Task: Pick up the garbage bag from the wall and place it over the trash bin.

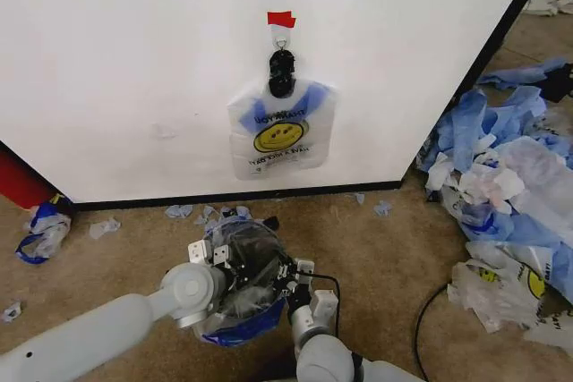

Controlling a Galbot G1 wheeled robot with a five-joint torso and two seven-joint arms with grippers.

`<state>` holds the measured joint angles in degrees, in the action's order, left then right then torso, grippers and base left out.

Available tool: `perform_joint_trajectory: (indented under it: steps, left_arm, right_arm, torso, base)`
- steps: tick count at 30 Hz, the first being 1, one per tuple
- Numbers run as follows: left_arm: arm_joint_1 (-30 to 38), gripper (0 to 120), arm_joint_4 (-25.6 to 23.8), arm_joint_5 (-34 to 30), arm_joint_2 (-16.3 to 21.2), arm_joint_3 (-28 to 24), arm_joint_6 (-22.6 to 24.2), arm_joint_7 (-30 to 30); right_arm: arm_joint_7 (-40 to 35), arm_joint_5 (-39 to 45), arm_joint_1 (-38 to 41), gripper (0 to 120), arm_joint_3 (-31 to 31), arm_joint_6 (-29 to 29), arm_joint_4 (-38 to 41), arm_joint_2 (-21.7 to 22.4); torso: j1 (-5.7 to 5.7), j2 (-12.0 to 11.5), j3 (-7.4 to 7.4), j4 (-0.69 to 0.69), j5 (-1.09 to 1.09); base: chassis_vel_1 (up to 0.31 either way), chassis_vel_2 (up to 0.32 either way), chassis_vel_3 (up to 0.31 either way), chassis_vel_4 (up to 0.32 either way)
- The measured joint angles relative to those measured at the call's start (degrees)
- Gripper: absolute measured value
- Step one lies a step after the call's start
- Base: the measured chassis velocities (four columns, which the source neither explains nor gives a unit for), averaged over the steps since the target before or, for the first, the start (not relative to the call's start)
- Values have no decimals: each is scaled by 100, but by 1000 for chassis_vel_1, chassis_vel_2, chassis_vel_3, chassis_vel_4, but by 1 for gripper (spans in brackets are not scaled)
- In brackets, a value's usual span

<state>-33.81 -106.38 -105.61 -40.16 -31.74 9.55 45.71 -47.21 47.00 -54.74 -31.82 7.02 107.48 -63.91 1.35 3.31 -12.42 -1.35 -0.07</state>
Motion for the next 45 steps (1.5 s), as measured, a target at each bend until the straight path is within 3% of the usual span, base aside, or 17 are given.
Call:
perform_joint_trajectory:
  steps: [15,21,26,33,45]
  left_arm:
    - [78,0,786,284,-365,-83,-64,-248]
    - [68,0,849,334,-413,-100,-73,-251]
    - [85,0,681,331,-302,-123,-88,-181]
    - [145,0,-144,105,148,-59,-112,84]
    - [-326,0,-628,85,174,40,-126,219]
  right_arm:
    - [28,-9,-67,1,59,9,42,58]
    - [50,-3,-73,1,82,16,45,80]
    - [53,-3,-69,1,87,18,51,79]
    - [45,-16,-48,1,59,19,33,43]
    - [9,-19,-11,1,42,5,18,6]
  torso:
    - [0,0,0,1,2]
    - [0,0,0,0,1]
    - [0,0,0,-1,-1]
    - [0,1,1,-1,2]
    - [0,1,0,0,0]
  base:
    - [0,0,0,0]
    - [0,0,0,0]
    - [0,0,0,0]
    - [0,0,0,0]
    - [0,0,0,0]
